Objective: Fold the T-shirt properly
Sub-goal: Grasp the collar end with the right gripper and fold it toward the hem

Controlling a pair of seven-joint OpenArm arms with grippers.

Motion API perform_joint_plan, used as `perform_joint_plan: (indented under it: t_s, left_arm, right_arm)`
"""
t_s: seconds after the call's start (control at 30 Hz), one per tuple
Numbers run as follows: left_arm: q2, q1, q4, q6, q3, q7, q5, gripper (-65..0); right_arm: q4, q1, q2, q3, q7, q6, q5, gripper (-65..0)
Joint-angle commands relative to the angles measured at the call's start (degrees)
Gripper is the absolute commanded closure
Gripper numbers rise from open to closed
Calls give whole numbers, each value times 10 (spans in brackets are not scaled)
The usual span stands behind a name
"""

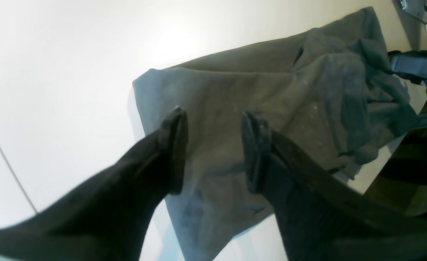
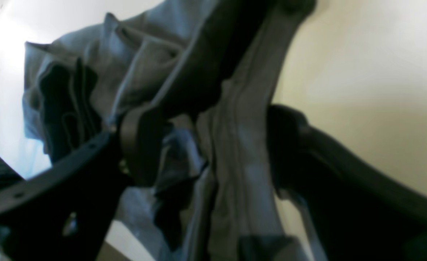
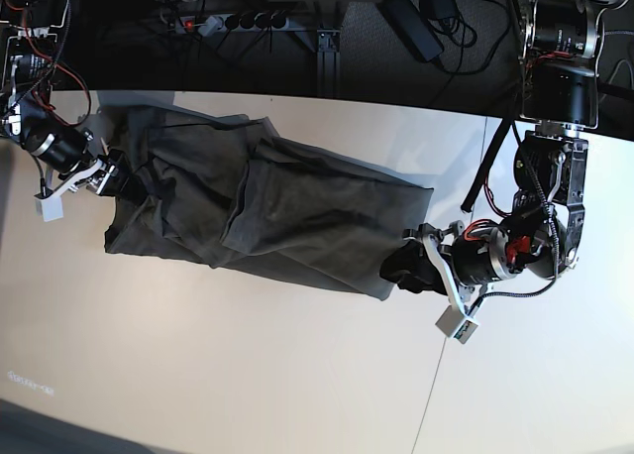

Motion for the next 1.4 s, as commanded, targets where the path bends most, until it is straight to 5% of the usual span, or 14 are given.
perform_joint_plan:
  t_s: [0.0,0.4,0.67,0.77,0.9,1.2,1.37]
  left_arm:
    - [-3,-14,10,-1,-3,-10,-9,-245]
    - [-3,-14,10,0,-3,-10,-10,-245]
    - [-3,-14,10,0,-3,-10,-10,-244]
    - [-3,-14,10,0,-3,-6,-8,-244]
    - [-4,-14,10,0,-3,-6,-8,-244]
    - [-54,-14,10,0,-5,0,-9,-244]
    - [-90,-5,10,0,-6,0,-19,-244]
  right_arm:
    - [1,-2,6,-7,-26,32,-16,-443]
    - [1,3,6,-21,-33,34,-13,-443]
    - [1,28,6,-107,-29,33,-47,-434]
    - [1,28,6,-123,-22,33,-65,-285]
    - [1,28,7,-126,5,33,-111,0]
    - [-4,61,34,-124,71,29,-322,0]
    - [-61,136,66,-124,82,29,-370,0]
